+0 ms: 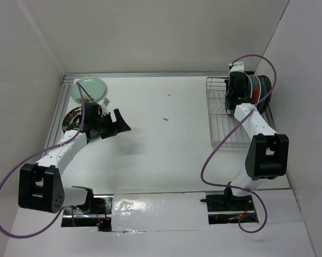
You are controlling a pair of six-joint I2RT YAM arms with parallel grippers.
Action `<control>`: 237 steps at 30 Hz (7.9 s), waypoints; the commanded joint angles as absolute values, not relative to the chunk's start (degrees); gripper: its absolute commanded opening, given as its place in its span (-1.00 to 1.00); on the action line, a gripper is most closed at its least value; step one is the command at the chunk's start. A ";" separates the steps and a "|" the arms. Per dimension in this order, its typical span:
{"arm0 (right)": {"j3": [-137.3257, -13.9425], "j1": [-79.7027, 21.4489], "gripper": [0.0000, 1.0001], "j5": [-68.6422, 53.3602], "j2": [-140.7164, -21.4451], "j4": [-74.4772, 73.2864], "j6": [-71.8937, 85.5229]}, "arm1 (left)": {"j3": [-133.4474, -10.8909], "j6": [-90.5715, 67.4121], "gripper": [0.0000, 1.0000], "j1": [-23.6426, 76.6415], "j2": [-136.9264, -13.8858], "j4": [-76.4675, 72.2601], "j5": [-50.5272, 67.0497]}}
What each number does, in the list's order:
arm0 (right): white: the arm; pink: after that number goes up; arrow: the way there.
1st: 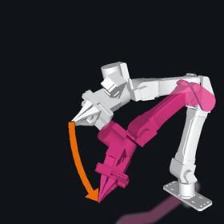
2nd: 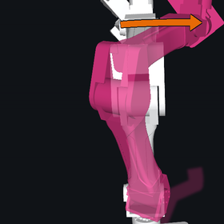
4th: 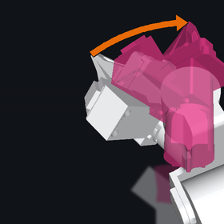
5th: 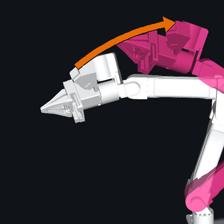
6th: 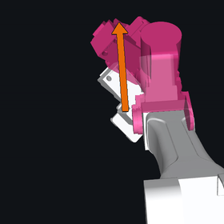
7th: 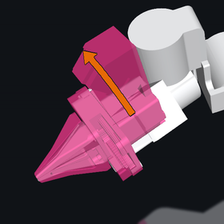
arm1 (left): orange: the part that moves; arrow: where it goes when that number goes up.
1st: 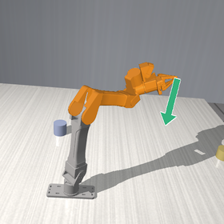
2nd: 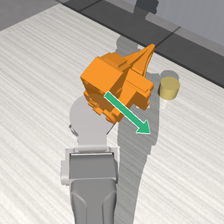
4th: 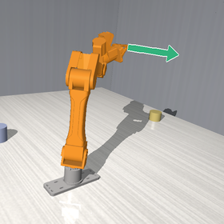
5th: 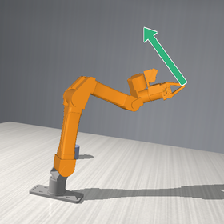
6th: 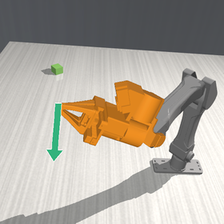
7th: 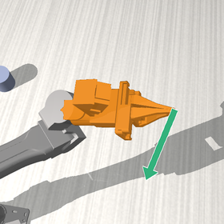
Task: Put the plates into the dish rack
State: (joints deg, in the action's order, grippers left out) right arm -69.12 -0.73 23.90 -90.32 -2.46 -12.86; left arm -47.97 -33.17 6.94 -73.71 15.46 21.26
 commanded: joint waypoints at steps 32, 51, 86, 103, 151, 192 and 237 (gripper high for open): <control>-84.03 -8.70 0.67 0.03 -83.06 -5.98 -0.45 | -34.28 -41.12 0.99 -12.90 -59.60 19.69 24.43; -65.84 -17.75 0.68 -8.35 -78.23 2.37 12.39 | -9.94 -63.98 0.77 -41.21 -63.10 -22.01 31.39; -63.54 -18.90 0.70 -9.76 -77.96 -1.05 11.34 | -15.47 -67.60 -1.00 -32.43 -75.96 -32.90 30.76; -65.92 -23.91 0.74 -26.19 -87.80 7.03 22.68 | -23.82 -69.96 -1.00 -12.40 -65.83 -40.43 49.65; -76.73 -11.43 -1.00 27.07 -73.64 4.56 -17.66 | -43.07 -35.68 0.99 -7.56 -71.02 12.66 27.51; -72.94 2.37 0.23 12.92 -90.70 9.85 -10.63 | -43.42 -42.35 0.99 -10.81 -77.43 5.38 28.74; -59.33 -10.63 0.63 6.68 -68.74 2.72 10.90 | -69.60 -84.54 0.32 -14.77 -127.44 -24.26 -1.76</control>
State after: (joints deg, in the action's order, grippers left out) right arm -60.82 -10.26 7.46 -71.55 0.38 11.94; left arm -68.88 -83.24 -15.05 -124.07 -32.49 0.73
